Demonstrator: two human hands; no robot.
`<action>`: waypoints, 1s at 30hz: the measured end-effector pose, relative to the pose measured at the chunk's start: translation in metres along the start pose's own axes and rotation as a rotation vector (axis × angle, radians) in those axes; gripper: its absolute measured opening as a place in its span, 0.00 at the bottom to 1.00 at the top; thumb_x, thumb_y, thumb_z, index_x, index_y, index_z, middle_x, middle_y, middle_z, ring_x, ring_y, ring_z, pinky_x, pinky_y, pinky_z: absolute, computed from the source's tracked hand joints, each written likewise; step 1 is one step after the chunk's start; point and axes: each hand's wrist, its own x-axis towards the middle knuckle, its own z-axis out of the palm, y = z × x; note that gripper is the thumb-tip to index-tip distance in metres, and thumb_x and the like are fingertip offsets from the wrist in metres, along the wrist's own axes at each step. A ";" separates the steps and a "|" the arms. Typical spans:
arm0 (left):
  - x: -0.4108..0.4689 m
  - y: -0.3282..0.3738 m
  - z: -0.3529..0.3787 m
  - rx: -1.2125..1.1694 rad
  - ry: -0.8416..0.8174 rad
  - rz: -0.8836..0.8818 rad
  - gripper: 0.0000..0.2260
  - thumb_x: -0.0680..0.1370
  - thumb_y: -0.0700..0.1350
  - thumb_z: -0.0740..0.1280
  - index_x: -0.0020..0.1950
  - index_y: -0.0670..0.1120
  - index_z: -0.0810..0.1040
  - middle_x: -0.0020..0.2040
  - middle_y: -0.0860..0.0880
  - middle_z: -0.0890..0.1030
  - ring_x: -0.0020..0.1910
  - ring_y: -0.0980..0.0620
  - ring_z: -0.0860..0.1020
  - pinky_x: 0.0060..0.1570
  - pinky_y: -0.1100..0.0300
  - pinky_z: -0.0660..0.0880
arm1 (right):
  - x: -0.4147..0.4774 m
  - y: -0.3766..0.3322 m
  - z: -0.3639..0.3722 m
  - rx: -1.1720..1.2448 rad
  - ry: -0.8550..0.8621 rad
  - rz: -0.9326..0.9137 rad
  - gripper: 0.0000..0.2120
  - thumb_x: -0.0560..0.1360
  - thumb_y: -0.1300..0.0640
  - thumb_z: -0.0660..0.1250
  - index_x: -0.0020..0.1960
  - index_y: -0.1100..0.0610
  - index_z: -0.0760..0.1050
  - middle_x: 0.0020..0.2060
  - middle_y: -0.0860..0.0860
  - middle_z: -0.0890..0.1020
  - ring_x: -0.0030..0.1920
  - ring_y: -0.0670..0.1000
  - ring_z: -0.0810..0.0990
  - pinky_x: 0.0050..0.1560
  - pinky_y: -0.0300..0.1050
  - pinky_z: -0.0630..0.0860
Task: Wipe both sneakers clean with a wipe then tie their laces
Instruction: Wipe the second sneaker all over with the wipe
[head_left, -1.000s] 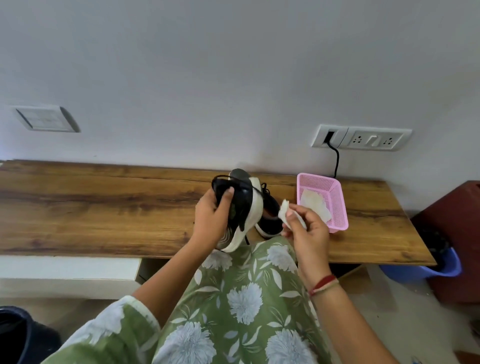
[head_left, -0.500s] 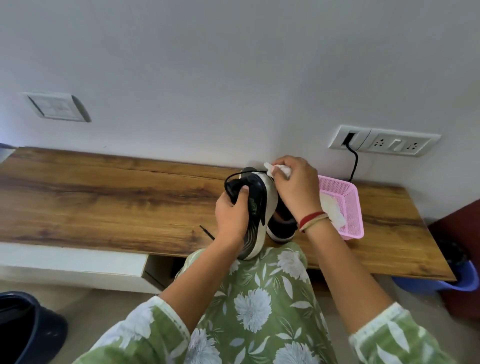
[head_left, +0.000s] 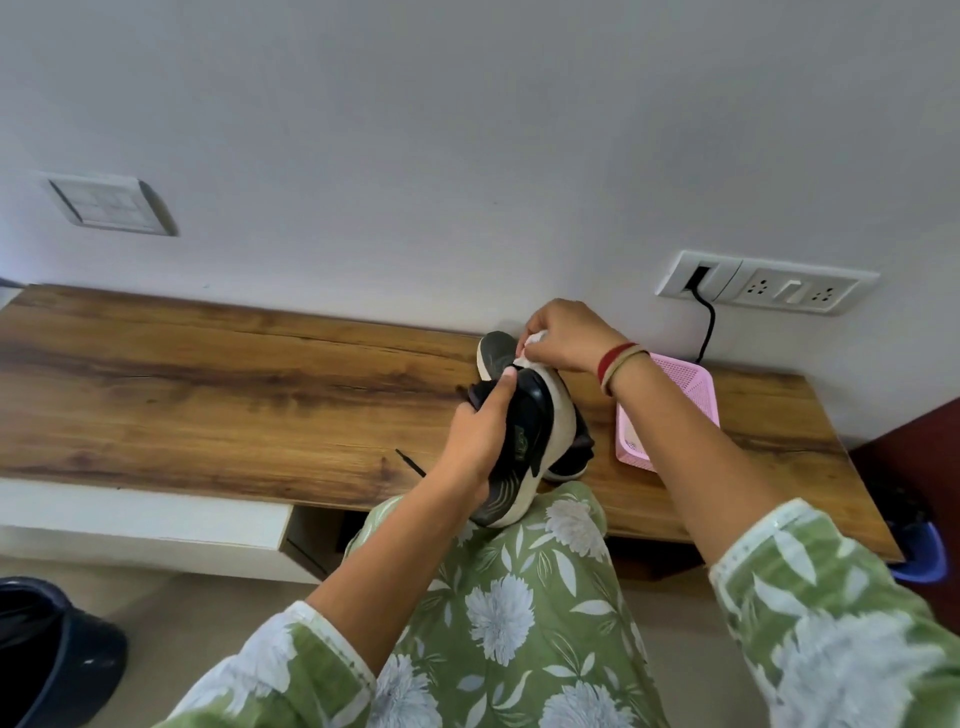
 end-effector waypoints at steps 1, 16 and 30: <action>-0.001 0.000 0.001 -0.003 0.003 0.007 0.15 0.77 0.56 0.65 0.55 0.47 0.71 0.47 0.47 0.79 0.45 0.50 0.79 0.39 0.58 0.76 | 0.001 -0.001 0.001 -0.023 0.034 -0.007 0.10 0.71 0.63 0.63 0.44 0.55 0.82 0.47 0.53 0.82 0.49 0.52 0.79 0.45 0.38 0.70; 0.004 -0.004 0.003 -0.124 0.177 0.098 0.08 0.78 0.48 0.66 0.50 0.43 0.73 0.49 0.40 0.80 0.48 0.44 0.80 0.54 0.45 0.78 | -0.066 0.010 0.067 -0.072 0.655 -0.185 0.09 0.74 0.63 0.62 0.51 0.62 0.78 0.42 0.57 0.75 0.42 0.56 0.75 0.40 0.46 0.72; 0.007 0.000 -0.001 -0.081 0.203 0.133 0.08 0.79 0.49 0.64 0.46 0.45 0.72 0.43 0.47 0.77 0.44 0.48 0.77 0.52 0.51 0.75 | -0.100 0.014 0.081 0.225 0.693 -0.149 0.11 0.72 0.67 0.66 0.52 0.58 0.80 0.42 0.50 0.75 0.41 0.46 0.72 0.44 0.40 0.76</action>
